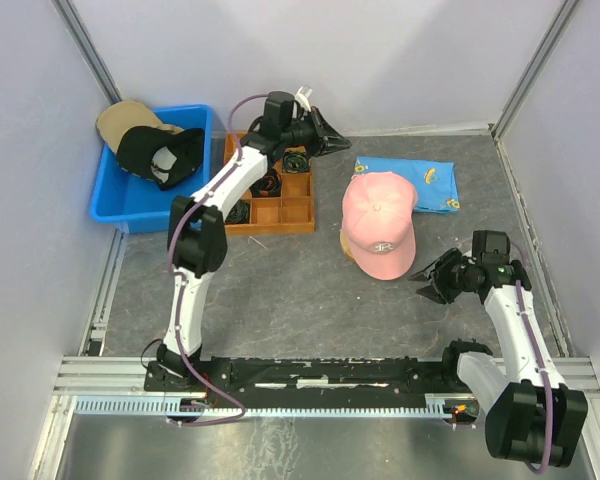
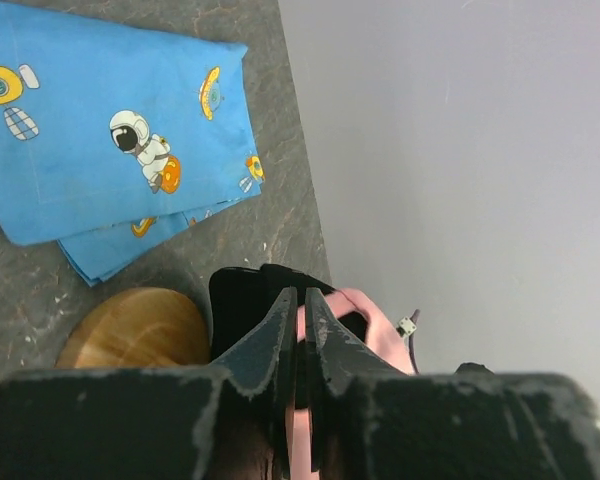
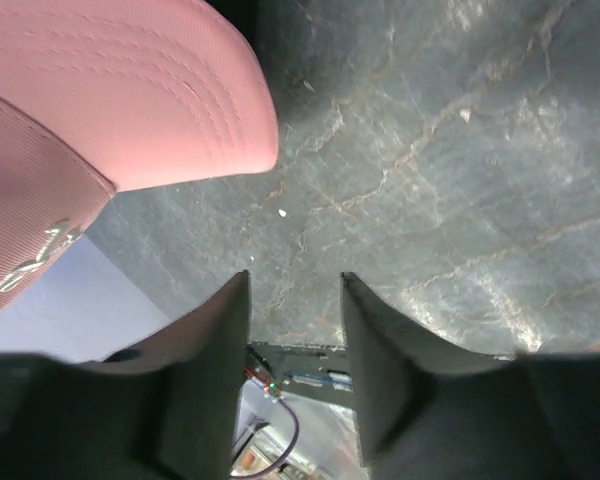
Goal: Stack the hats
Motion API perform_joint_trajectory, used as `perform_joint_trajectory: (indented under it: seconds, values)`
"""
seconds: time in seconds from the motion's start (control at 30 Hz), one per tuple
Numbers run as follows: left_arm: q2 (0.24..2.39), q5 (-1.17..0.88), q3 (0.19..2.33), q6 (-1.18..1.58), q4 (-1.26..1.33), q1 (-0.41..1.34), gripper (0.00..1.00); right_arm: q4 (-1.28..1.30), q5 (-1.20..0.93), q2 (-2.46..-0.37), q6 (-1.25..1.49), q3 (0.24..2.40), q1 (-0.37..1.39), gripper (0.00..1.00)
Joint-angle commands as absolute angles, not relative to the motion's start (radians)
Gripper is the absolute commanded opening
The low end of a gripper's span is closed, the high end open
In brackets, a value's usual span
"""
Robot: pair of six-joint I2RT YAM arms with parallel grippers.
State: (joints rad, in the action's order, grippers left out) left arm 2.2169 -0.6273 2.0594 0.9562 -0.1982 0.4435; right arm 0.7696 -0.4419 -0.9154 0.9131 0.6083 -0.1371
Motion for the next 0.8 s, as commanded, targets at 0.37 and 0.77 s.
perform_joint_trajectory:
  seconds: [0.37,0.77]
  values:
    - [2.497,-0.863,2.212,1.303,0.244,0.45,0.15,0.365,-0.4,-1.167,1.215,0.598,0.192,0.0]
    - [2.515,-0.887,2.081,1.36,0.362,0.462,0.15,0.263,-0.246,-1.308,1.252,0.651,0.225,0.0]
